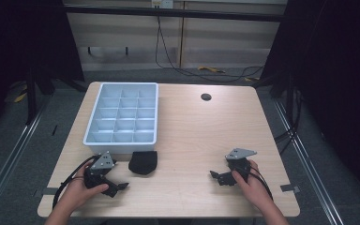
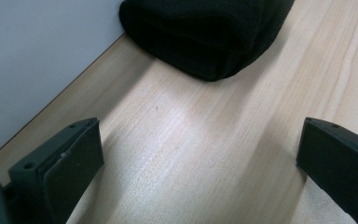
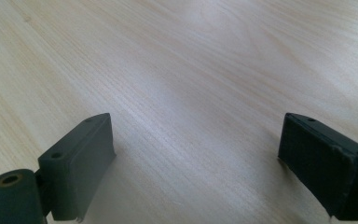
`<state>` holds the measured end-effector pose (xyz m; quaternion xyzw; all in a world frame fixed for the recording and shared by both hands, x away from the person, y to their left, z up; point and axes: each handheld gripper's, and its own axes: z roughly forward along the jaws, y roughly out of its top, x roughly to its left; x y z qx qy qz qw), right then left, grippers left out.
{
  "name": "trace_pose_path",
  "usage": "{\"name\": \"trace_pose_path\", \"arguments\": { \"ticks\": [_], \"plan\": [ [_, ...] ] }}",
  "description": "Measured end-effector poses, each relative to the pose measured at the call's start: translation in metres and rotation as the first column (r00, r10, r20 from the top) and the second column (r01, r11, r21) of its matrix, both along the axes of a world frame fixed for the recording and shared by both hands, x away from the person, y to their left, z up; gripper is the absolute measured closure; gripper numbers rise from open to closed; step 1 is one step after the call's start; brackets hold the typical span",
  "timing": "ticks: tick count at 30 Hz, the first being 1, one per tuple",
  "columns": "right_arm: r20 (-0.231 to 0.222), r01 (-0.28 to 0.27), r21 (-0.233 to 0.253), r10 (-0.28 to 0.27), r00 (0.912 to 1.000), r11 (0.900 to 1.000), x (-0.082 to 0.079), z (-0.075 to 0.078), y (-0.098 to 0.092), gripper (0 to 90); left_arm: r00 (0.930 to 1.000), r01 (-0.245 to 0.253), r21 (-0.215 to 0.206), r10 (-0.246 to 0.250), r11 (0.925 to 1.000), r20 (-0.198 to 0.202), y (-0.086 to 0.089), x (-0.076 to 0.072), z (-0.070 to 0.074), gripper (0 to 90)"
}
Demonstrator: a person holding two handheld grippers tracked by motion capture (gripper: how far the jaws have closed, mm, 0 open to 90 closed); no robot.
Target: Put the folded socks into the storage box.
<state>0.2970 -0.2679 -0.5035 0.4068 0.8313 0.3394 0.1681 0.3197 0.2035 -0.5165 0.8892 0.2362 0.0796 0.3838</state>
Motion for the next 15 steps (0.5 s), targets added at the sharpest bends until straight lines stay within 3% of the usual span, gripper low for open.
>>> {"name": "trace_pose_path", "arguments": {
  "ticks": [8,11,12,13,15],
  "plan": [
    [0.000,-0.001,0.002,0.001,1.0000,1.000,0.000,0.000,0.000,9.6,1.0000,-0.008,0.002,0.008,1.0000,-0.003,-0.002,-0.001,0.001,4.1],
    [-0.001,0.000,0.002,0.000,1.0000,1.000,0.000,0.000,0.000,9.7,0.9991,-0.030,0.038,0.031,0.9988,-0.027,-0.003,-0.002,0.010,22.6],
    [0.001,-0.002,0.003,0.002,1.0000,1.000,0.000,0.000,0.000,9.7,0.9961,-0.037,0.121,0.047,0.9920,-0.075,-0.006,-0.001,0.019,22.7],
    [-0.001,0.000,0.003,0.000,1.0000,1.000,0.000,0.000,0.000,9.7,0.9972,-0.027,0.144,0.037,0.9892,-0.066,-0.008,-0.004,0.022,22.3],
    [-0.002,0.002,0.003,-0.002,1.0000,1.000,0.000,0.000,0.000,9.7,0.9979,-0.018,0.149,0.027,0.9886,-0.059,-0.009,-0.006,0.024,22.0]
  ]
}}
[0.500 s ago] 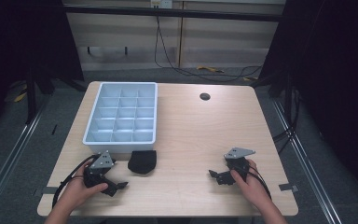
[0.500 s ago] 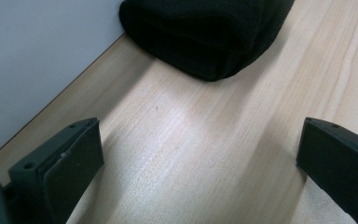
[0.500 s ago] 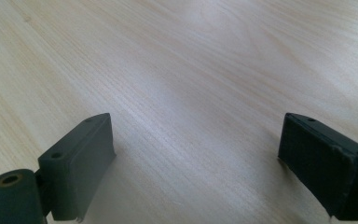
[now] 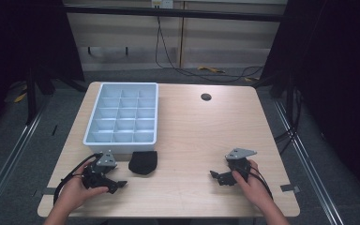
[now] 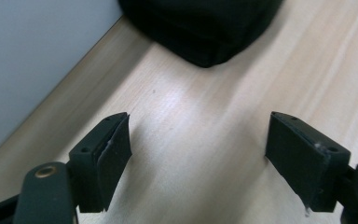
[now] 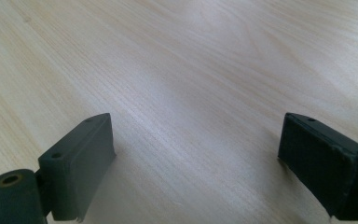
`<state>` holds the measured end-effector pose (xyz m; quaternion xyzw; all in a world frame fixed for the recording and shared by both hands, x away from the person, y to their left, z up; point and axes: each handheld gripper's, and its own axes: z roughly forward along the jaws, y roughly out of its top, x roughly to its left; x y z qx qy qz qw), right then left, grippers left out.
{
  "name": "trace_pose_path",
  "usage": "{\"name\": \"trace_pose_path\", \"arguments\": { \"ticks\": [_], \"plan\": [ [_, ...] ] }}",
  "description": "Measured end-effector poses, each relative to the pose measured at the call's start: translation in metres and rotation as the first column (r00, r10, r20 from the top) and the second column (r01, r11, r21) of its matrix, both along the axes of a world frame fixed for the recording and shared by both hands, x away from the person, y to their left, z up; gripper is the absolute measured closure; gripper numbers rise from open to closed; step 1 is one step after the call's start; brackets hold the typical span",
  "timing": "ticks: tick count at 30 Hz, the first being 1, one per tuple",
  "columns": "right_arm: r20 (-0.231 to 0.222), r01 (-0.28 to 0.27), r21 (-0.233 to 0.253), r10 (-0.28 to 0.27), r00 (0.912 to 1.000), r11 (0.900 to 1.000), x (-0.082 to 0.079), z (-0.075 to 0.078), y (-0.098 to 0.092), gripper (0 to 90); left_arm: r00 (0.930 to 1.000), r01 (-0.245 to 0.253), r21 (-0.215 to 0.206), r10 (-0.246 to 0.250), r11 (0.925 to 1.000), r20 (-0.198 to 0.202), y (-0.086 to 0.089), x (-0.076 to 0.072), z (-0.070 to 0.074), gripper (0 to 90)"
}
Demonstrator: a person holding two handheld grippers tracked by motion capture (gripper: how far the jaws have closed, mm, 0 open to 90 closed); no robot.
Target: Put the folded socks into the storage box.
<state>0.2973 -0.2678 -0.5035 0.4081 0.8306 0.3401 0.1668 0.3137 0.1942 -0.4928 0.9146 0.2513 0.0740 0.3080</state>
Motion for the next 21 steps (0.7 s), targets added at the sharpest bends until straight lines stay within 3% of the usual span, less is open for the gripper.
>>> {"name": "trace_pose_path", "arguments": {
  "ticks": [3,5,7,10,13,21],
  "plan": [
    [0.000,0.001,0.001,-0.001,1.0000,1.000,0.000,0.000,0.000,9.7,0.9996,0.019,0.007,-0.019,0.9998,-0.022,-0.002,-0.002,0.006,23.6],
    [0.000,0.001,0.001,-0.001,1.0000,1.000,0.000,0.000,0.000,9.7,0.9996,0.015,0.042,-0.014,0.9990,-0.024,-0.005,-0.003,0.013,23.9],
    [0.000,0.001,0.001,-0.001,1.0000,1.000,0.000,0.000,0.000,9.7,0.9974,0.023,0.048,-0.020,0.9986,-0.070,-0.007,-0.001,0.022,24.5],
    [0.000,0.001,0.001,-0.001,1.0000,1.000,0.000,0.000,0.000,9.7,0.9952,0.038,0.054,-0.033,0.9978,-0.092,-0.010,0.000,0.028,26.6],
    [0.000,0.001,0.001,-0.001,1.0000,1.000,0.000,0.000,0.000,9.7,0.9942,0.049,0.075,-0.041,0.9960,-0.099,-0.013,0.003,0.035,26.6],
    [0.000,0.001,0.001,-0.001,1.0000,1.000,0.000,0.000,0.000,9.7,0.9898,0.082,0.081,-0.072,0.9933,-0.123,-0.023,0.007,0.049,26.4]
  ]
}}
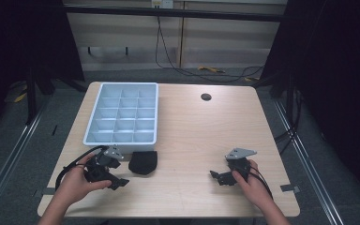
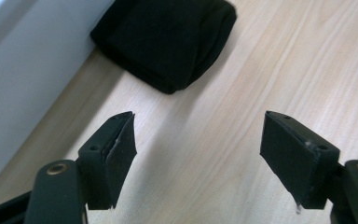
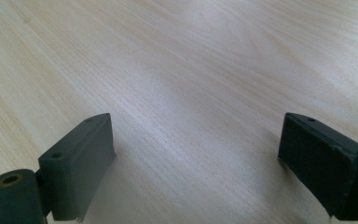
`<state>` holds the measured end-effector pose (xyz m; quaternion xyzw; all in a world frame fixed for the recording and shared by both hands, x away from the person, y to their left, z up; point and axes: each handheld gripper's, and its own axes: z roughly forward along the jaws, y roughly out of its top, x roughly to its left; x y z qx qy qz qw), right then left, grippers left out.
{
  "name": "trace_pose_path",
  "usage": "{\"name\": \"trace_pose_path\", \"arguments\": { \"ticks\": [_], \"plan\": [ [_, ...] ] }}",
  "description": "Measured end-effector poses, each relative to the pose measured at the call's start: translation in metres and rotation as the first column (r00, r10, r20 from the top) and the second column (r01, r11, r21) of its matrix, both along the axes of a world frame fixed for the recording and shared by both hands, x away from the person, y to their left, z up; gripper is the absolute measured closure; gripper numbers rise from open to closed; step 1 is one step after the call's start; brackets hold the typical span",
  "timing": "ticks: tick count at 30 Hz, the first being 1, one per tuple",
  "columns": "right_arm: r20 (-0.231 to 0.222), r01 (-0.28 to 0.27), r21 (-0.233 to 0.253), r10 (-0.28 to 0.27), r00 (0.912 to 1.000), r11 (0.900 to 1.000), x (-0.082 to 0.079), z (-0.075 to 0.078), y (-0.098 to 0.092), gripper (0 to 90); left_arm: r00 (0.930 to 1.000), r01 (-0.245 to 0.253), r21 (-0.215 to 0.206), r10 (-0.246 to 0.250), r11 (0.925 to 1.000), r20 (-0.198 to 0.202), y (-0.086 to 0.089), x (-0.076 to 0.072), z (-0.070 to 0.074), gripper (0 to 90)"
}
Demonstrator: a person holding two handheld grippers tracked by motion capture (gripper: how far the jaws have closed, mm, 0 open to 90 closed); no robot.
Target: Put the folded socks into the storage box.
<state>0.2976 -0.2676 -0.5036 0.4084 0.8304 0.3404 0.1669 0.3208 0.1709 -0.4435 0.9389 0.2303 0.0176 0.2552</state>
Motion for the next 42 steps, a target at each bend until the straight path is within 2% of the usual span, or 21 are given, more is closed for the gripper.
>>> {"name": "trace_pose_path", "arguments": {
  "ticks": [4,11,13,15,18,20,25,28,29,30,31,34,35,36,37,39,40,42],
  "plan": [
    [0.000,0.000,0.000,0.000,1.0000,1.000,0.000,0.000,0.000,9.7,0.9997,0.020,0.025,-0.021,0.9995,0.009,-0.006,0.005,0.008,25.9],
    [0.000,0.000,0.000,0.000,1.0000,1.000,0.000,0.000,0.000,9.7,0.9983,0.058,0.034,-0.058,0.9977,-0.001,-0.024,0.019,0.018,25.9],
    [0.000,0.000,0.000,0.000,1.0000,1.000,0.000,0.000,0.000,9.7,0.9984,0.056,0.033,-0.056,0.9979,-0.004,-0.026,0.020,0.018,25.9],
    [0.000,0.000,0.000,0.000,1.0000,1.000,0.000,0.000,0.000,9.7,0.9972,0.075,0.057,-0.075,0.9956,-0.002,-0.033,0.023,0.017,25.8],
    [0.000,0.000,0.000,0.000,1.0000,1.000,0.000,0.000,0.000,9.7,0.9970,0.077,0.063,-0.077,0.9950,-0.009,-0.037,0.025,0.015,25.8],
    [0.000,0.000,0.000,0.000,1.0000,1.000,0.000,0.000,0.000,9.7,0.9955,0.094,0.090,-0.094,0.9915,0.003,-0.045,0.028,0.012,25.9],
    [0.000,0.000,0.000,0.000,1.0000,1.000,0.000,0.000,0.000,9.7,0.9936,0.113,0.095,-0.113,0.9891,-0.001,-0.055,0.031,0.008,27.0],
    [0.000,0.000,0.000,0.000,1.0000,1.000,0.000,0.000,0.000,9.7,0.9909,0.134,0.134,-0.134,0.9819,-0.011,-0.065,0.036,0.002,28.2],
    [0.000,0.000,0.000,0.000,1.0000,1.000,0.000,0.000,0.000,9.7,0.9909,0.134,0.134,-0.134,0.9819,-0.011,-0.065,0.036,0.002,28.3],
    [0.000,0.000,0.000,0.000,1.0000,1.000,0.000,0.000,0.000,9.7,0.9901,0.141,0.155,-0.139,0.9779,-0.020,-0.071,0.037,-0.002,28.2],
    [0.000,0.000,0.000,0.000,1.0000,1.000,0.000,0.000,0.000,9.7,0.9901,0.141,0.155,-0.139,0.9779,-0.020,-0.071,0.037,-0.002,28.2],
    [0.000,-0.001,0.000,0.001,1.0000,1.000,0.000,0.000,0.000,9.7,0.9891,0.147,0.190,-0.145,0.9707,-0.025,-0.077,0.038,-0.008,28.3],
    [0.000,-0.001,0.000,0.001,1.0000,1.000,0.000,0.000,0.000,9.7,0.9877,0.156,0.201,-0.155,0.9670,-0.022,-0.079,0.039,-0.011,28.3],
    [-0.002,0.000,0.000,0.000,1.0000,1.000,0.000,0.000,0.000,9.7,0.9867,0.162,0.231,-0.160,0.9594,-0.027,-0.082,0.038,-0.014,28.3],
    [-0.001,-0.001,-0.001,0.001,1.0000,1.000,0.000,0.000,0.000,9.7,0.9867,0.159,0.243,-0.162,0.9569,-0.009,-0.082,0.037,-0.015,29.2],
    [-0.001,-0.001,-0.001,0.001,1.0000,1.000,0.000,0.000,0.000,9.7,0.9867,0.156,0.251,-0.163,0.9553,0.007,-0.083,0.036,-0.016,35.6],
    [-0.002,0.000,0.000,0.000,1.0000,1.000,0.000,0.000,0.000,9.7,0.9864,0.156,0.274,-0.164,0.9490,0.008,-0.084,0.037,-0.014,39.7],
    [0.000,-0.002,0.000,0.002,1.0000,1.000,0.000,0.000,0.000,9.7,0.9866,0.155,0.276,-0.163,0.9484,0.006,-0.084,0.037,-0.014,43.8]
  ]
}}
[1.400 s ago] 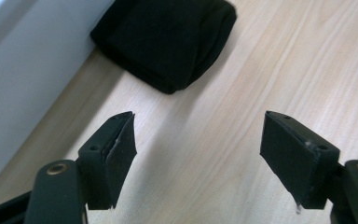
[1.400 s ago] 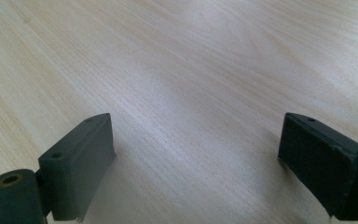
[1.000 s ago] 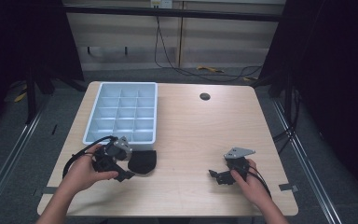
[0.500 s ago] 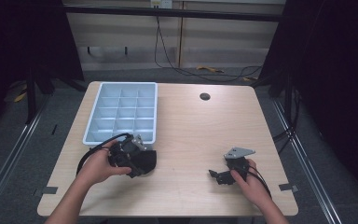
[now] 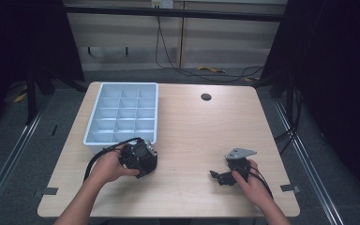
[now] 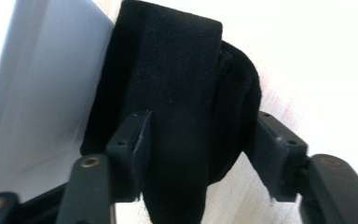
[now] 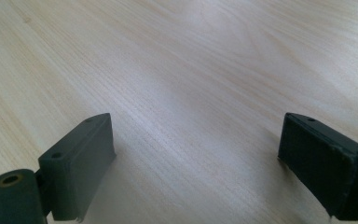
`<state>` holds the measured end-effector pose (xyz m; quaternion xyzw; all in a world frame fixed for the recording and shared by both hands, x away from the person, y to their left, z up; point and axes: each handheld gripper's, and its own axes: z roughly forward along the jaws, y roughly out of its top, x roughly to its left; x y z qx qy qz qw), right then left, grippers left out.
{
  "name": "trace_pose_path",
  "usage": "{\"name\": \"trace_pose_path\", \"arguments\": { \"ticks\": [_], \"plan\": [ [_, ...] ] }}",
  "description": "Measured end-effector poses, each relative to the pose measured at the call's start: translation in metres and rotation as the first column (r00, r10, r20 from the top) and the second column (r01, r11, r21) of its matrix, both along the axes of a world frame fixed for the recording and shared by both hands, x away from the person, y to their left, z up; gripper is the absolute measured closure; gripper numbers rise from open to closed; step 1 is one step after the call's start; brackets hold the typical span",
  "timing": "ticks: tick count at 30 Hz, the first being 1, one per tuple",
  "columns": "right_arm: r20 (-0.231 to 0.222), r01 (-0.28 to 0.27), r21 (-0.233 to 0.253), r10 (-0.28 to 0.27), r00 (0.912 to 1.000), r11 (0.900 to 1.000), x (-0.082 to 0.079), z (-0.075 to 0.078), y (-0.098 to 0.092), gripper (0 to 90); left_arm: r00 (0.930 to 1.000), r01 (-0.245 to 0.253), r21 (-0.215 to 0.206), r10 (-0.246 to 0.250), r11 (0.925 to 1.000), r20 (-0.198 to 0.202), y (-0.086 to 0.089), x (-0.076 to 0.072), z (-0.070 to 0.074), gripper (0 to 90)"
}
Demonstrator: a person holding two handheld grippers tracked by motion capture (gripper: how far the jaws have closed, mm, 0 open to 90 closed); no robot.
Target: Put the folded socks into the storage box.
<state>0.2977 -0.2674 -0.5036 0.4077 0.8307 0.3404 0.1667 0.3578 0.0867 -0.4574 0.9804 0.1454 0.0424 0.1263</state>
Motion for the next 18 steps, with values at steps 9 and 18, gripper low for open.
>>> {"name": "trace_pose_path", "arguments": {
  "ticks": [9,18],
  "plan": [
    [0.000,0.000,0.000,0.000,1.0000,1.000,0.000,0.000,0.000,9.7,0.9934,-0.063,0.075,0.070,0.9952,-0.091,-0.003,0.001,0.009,75.5],
    [-0.001,-0.002,0.000,0.002,1.0000,1.000,0.000,0.000,0.000,9.7,0.9806,-0.082,0.036,0.087,0.9960,-0.176,0.003,0.003,0.021,78.4]
  ]
}}
